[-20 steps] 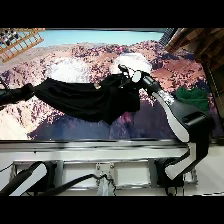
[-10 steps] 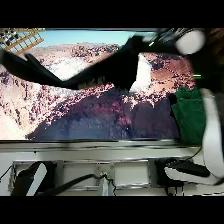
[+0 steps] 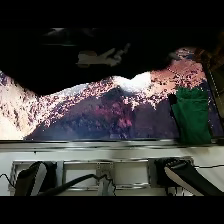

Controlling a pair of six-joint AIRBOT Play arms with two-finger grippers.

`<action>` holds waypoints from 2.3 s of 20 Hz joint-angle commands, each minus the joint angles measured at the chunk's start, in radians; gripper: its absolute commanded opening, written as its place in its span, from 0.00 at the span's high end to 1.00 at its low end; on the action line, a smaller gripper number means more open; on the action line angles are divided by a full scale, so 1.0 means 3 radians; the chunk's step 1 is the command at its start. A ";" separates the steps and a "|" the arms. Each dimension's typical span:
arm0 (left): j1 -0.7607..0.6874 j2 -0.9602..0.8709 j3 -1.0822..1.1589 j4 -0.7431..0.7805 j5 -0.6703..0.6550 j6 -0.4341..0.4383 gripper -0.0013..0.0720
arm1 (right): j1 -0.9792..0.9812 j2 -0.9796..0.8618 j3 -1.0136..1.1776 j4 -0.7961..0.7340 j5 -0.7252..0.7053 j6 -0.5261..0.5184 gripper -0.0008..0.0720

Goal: Fold the clothes and pants, and hang the long-sleeved shirts on hangers.

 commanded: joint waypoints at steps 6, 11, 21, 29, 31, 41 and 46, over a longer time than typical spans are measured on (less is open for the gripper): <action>0.0000 0.0271 0.0444 0.0458 -0.0017 -0.0013 0.98 | -0.0003 0.0673 0.0158 -0.0355 0.0116 0.0001 0.96; 0.0000 0.0495 0.0440 0.1026 -0.0188 -0.0014 0.98 | -0.0003 0.0635 0.0151 -0.0384 0.0259 0.0005 0.96; -0.0085 -0.1316 0.0439 0.1586 -0.2009 -0.0156 0.98 | -0.0003 -0.1198 -0.0604 -0.0361 0.0418 0.0075 0.96; -0.0949 -0.3300 0.0439 0.3087 -0.1781 -0.0624 0.98 | -0.0025 -0.2794 -0.0604 -0.0267 -0.0800 -0.0181 0.96; -0.1047 -0.3492 0.0439 0.3436 -0.1471 -0.0996 0.98 | -0.0051 -0.2956 -0.0600 -0.0270 -0.1026 -0.0175 0.95; -0.0824 -0.3438 0.0440 0.3471 -0.1349 -0.1780 0.29 | -0.0290 -0.2841 -0.0308 -0.0365 0.0324 0.0534 0.30; -0.0724 -0.2939 0.0431 0.3318 -0.1553 -0.1771 0.42 | -0.0463 -0.1958 -0.1371 -0.0782 0.0593 0.0671 0.30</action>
